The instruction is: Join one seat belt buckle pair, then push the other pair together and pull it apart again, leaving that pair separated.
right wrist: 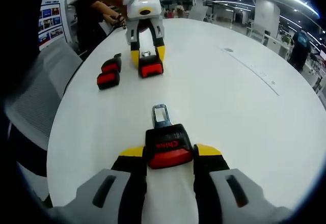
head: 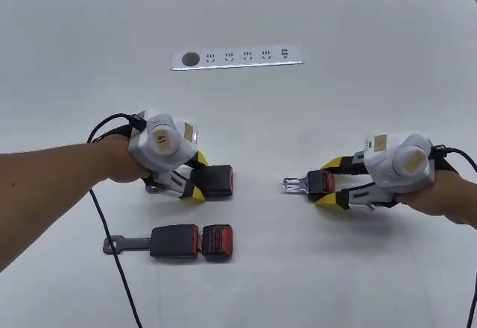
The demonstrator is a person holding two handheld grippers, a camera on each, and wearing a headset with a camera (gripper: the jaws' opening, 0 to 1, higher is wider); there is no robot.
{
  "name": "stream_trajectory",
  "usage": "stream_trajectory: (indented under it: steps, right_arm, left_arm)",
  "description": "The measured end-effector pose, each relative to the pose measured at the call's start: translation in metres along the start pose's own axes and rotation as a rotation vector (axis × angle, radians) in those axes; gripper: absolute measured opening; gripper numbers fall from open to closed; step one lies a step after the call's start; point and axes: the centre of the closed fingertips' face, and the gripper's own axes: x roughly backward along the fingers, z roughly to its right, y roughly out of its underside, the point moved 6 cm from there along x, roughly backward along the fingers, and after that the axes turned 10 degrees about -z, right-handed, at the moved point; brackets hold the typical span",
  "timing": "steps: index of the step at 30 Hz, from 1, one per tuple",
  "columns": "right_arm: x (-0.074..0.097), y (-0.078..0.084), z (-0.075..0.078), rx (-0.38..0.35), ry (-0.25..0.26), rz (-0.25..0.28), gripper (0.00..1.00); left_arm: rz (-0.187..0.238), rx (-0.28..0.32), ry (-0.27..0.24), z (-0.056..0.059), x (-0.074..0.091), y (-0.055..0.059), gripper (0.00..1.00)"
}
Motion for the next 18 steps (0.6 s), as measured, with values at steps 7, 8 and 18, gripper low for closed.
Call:
stream_trajectory:
  steps: [7,8,18]
  right_arm:
    - [0.0049,0.0024,-0.0022,0.005,0.005,0.003,0.35]
    - [0.0050,0.0023,-0.0015,0.002,0.002,0.005,0.35]
    - [0.0061,0.0013,-0.0035,-0.005,-0.010,0.014,0.38]
  left_arm:
    - [-0.004,-0.003,-0.004,0.0002,0.0003,-0.0009,0.33]
    - [-0.006,-0.004,-0.004,0.0004,0.0003,-0.0011,0.33]
    - [-0.037,-0.028,0.013,0.0028,0.0005,-0.0032,0.39]
